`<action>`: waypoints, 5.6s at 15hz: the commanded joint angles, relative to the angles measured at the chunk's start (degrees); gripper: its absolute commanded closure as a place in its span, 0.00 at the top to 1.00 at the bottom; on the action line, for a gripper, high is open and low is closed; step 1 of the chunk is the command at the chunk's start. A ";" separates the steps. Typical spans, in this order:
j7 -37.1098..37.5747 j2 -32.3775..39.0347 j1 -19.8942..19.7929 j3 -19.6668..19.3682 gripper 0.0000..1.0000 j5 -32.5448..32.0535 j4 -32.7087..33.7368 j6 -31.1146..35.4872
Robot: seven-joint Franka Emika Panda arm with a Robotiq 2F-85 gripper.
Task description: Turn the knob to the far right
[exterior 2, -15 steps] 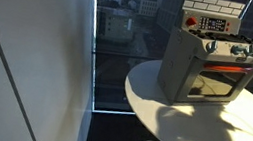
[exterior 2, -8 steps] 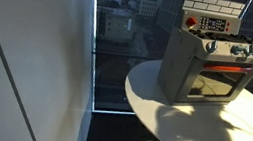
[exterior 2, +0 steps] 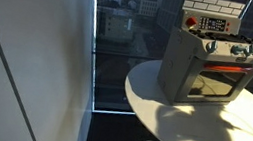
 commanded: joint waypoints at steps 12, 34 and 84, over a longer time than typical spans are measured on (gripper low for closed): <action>-2.19 0.56 -0.45 -0.82 0.35 2.23 1.39 -0.16; 1.95 -0.32 -0.92 -1.88 0.06 0.86 0.45 0.02; 27.35 -13.18 -9.68 -5.71 1.00 -15.10 -1.91 -25.91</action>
